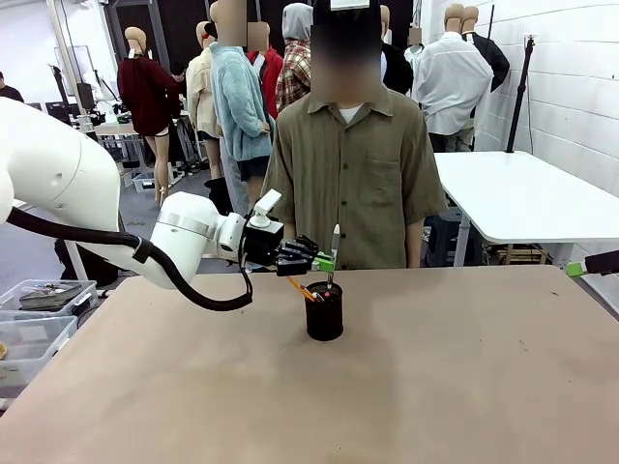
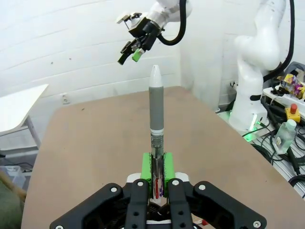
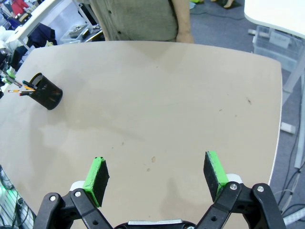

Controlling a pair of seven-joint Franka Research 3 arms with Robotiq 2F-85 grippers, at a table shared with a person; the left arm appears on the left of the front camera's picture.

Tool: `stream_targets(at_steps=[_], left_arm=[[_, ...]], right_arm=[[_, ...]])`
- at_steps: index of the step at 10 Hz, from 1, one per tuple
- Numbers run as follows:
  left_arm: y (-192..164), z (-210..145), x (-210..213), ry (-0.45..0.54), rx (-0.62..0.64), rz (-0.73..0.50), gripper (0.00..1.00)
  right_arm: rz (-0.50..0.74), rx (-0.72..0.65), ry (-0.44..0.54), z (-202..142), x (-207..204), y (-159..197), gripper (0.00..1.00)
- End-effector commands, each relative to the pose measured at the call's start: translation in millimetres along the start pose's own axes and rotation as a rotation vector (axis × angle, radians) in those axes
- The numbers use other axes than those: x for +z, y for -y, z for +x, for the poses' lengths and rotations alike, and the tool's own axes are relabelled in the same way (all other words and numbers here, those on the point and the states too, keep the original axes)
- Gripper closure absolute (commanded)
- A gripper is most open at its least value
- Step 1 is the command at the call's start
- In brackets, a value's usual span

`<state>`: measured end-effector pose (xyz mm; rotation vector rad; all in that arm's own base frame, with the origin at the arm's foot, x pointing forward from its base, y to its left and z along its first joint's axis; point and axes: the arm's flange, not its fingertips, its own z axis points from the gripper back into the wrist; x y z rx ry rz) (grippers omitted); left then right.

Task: Place the pens into the pen holder.
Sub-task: Pick up a writing instrument from the table and place it into the Pen holder.

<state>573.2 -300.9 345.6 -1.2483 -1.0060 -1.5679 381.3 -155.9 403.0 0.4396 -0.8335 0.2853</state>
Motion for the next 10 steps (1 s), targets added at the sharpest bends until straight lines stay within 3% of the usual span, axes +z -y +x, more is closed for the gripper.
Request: stream_targets(at_steps=[1, 5, 6, 10], left_arm=[[-15, -5, 1, -0.051, -0.035, 0.037, 1.00], [-27, -15, 10, -0.062, 0.031, 0.052, 1.00], [-28, -16, 11, -0.056, 0.048, 0.048, 0.92], [-19, -13, 13, -0.068, 0.077, 0.051, 0.12]], right_arm=[[-0.006, 0.008, -0.015, -2, -1, 0, 0.00], [-0.006, 0.008, -0.015, -2, -1, 0, 0.00], [-0.006, 0.008, -0.015, -2, -1, 0, 0.00], [-0.006, 0.008, -0.015, -2, -1, 0, 0.00]])
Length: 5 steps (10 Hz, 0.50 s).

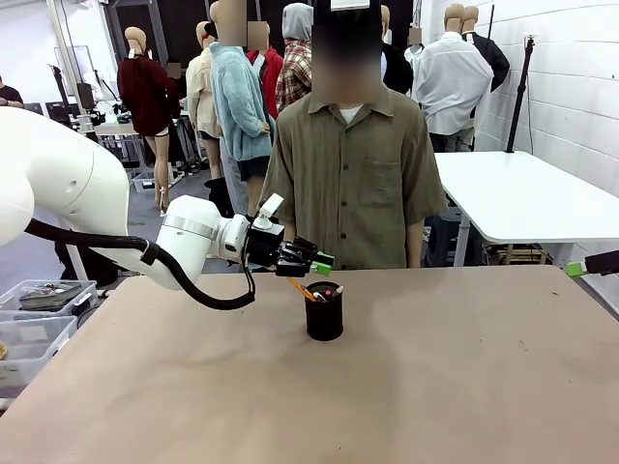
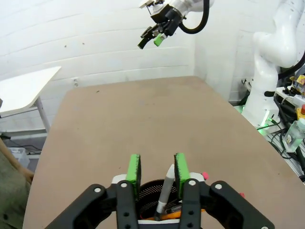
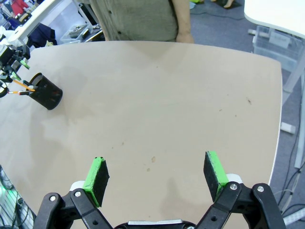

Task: Place the pens into the pen holder.
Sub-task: Pick up a writing instrument from the table and place it into the Pen holder.

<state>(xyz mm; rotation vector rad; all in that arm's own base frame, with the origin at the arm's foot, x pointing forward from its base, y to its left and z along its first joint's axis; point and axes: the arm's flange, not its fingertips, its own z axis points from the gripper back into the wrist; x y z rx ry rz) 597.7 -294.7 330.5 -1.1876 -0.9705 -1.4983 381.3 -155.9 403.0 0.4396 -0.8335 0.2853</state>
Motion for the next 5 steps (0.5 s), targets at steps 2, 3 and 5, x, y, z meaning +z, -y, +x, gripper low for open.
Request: stream_targets(at_steps=[2, 3, 5], left_arm=[[11, 18, 12, -0.057, 0.075, 0.060, 0.00], [16, 27, 20, -0.116, 0.111, 0.142, 0.00], [41, 66, 56, -0.214, 0.249, 0.437, 0.00]], right_arm=[[-0.006, 0.008, -0.015, -2, -1, 0, 0.00], [-0.006, 0.008, -0.015, -2, -1, 0, 0.00], [-0.006, 0.008, -0.015, -2, -1, 0, 0.00]])
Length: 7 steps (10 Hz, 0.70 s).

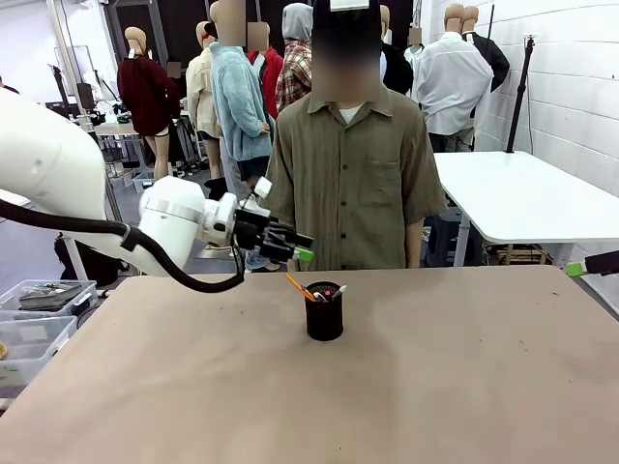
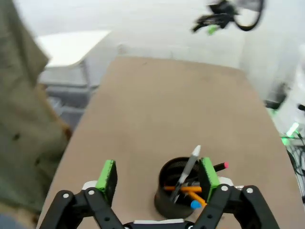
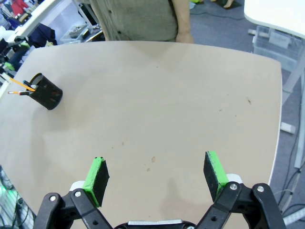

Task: Place the pens into the pen holder.
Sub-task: Pick up a writing instrument from the table and place it into the Pen holder.

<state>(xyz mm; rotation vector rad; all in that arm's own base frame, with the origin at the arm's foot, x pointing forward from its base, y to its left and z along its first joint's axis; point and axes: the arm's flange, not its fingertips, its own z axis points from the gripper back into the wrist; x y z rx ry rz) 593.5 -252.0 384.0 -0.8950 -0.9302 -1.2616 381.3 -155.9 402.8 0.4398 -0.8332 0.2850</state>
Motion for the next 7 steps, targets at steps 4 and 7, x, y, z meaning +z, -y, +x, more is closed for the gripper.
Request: stream_targets(at_steps=[4, 7], left_arm=[[86, 62, 99, -0.278, 0.469, 0.534, 0.00], [119, 80, 142, -0.449, 0.775, 0.694, 0.00]], right_arm=[[-0.006, 0.009, -0.014, -1, -1, 0, 0.00], [-0.006, 0.009, -0.014, -1, -1, 0, 0.00]])
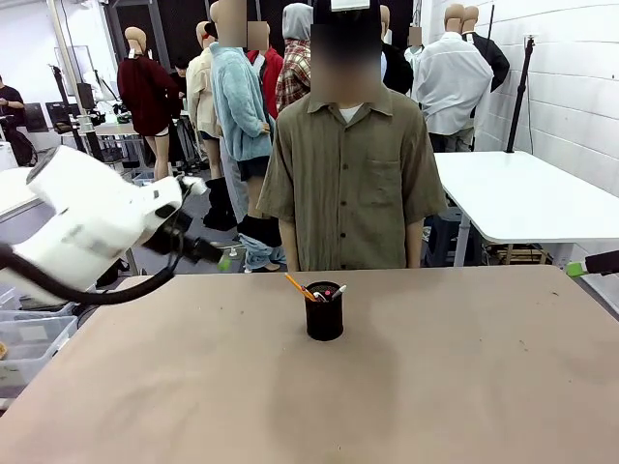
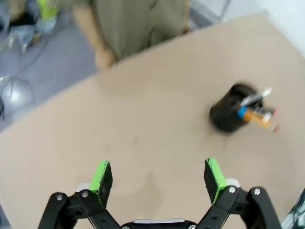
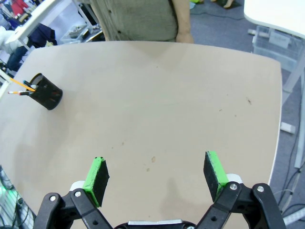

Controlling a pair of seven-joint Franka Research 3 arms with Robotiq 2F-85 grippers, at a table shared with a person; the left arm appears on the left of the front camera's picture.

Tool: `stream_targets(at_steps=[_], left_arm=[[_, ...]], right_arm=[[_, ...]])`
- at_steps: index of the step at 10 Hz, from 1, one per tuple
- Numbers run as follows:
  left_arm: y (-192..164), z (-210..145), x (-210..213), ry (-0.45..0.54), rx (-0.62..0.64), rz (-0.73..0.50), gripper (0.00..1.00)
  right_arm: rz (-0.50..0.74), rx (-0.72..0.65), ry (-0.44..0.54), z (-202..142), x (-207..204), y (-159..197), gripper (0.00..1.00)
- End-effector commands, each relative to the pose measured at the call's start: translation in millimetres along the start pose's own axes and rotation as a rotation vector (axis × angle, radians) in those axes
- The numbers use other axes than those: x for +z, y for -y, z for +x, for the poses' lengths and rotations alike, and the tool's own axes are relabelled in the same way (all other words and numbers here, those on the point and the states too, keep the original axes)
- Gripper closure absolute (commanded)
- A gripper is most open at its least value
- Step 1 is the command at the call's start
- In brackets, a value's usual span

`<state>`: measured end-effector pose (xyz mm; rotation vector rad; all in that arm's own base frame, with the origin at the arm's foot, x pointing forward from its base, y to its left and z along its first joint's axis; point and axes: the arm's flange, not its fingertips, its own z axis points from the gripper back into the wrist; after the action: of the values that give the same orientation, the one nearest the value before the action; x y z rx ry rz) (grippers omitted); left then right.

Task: Place the pens into the pen holder.
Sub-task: Pick up a writing instrument from the table and place it into the Pen holder.

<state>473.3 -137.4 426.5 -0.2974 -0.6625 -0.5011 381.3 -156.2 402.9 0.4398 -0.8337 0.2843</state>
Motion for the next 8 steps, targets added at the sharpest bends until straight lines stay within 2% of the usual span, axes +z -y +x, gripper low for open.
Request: stream_targets(at_steps=[1, 2, 4, 8], left_arm=[[32, 52, 67, -0.268, 0.223, 0.004, 0.00], [34, 44, 68, -0.314, 0.272, -0.001, 0.00], [38, 35, 67, -0.363, 0.293, -0.019, 0.00], [51, 6, 44, -0.543, 0.357, -0.030, 0.00]], right_arm=[[-0.006, 0.009, -0.015, -1, -1, 0, 0.00], [-0.006, 0.009, -0.015, -1, -1, 0, 0.00], [-0.006, 0.009, -0.015, -1, -1, 0, 0.00], [-0.006, 0.009, -0.015, -1, -1, 0, 0.00]])
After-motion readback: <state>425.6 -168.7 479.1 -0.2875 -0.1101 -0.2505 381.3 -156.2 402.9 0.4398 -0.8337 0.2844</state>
